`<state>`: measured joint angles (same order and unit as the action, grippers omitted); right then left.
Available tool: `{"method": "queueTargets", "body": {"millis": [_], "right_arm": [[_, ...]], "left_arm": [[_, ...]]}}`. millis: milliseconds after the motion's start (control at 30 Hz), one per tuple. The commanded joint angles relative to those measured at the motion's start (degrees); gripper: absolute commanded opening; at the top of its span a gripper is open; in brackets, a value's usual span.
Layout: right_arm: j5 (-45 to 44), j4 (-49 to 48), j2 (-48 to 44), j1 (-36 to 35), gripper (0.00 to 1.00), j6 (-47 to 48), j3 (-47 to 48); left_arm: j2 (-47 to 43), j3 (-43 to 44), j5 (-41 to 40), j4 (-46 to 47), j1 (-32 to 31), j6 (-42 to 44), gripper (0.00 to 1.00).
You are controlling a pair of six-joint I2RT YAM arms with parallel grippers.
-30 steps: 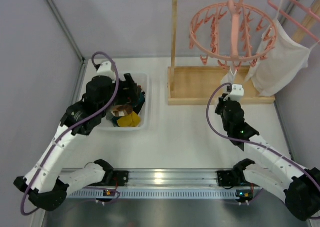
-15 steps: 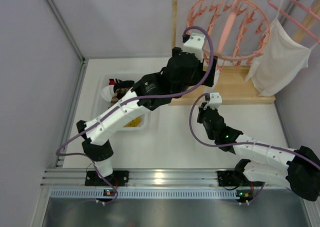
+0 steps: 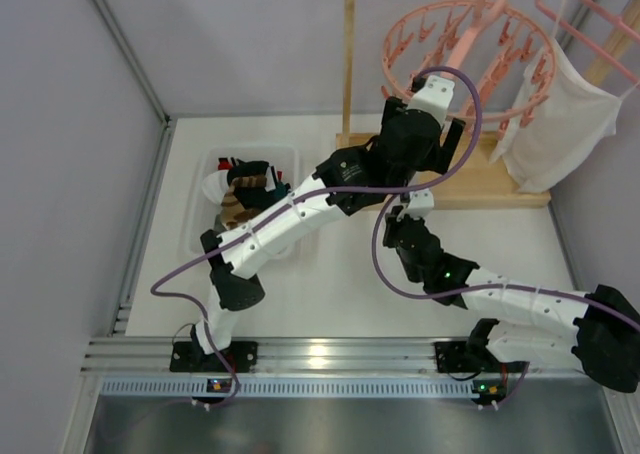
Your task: Remove the socks clipped to the hanger
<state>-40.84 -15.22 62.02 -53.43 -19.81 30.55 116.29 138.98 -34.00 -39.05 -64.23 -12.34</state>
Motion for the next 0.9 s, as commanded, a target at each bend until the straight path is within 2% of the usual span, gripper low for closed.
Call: {"method": "queueTargets", "body": {"millis": [0, 133, 533, 733, 867], "right_arm": [[-1.43, -1.48, -1.02, -2.11, 0.00, -1.19, 1.71], [-1.35, -0.69, -1.99, -2.64, 0.00, -1.10, 1.71], [-0.91, 0.19, -4.80, -3.87, 0.00, -0.31, 1.36], [-0.29, -0.51, -5.33, -4.75, 0.00, 0.12, 1.54], [0.76, -0.95, -5.51, -5.19, 0.00, 0.83, 1.54]], "left_arm": [[0.60, 2.70, -1.42, 6.52, -0.02, 2.93, 0.85], [1.83, 2.53, -2.13, 8.90, 0.07, 4.95, 0.79], [2.27, 1.30, -4.50, 10.39, 1.56, 5.39, 0.77], [2.27, 1.30, -2.31, 11.53, 2.35, 5.13, 0.71], [2.80, 1.38, -0.37, 12.33, 3.23, 5.39, 0.70]]}}
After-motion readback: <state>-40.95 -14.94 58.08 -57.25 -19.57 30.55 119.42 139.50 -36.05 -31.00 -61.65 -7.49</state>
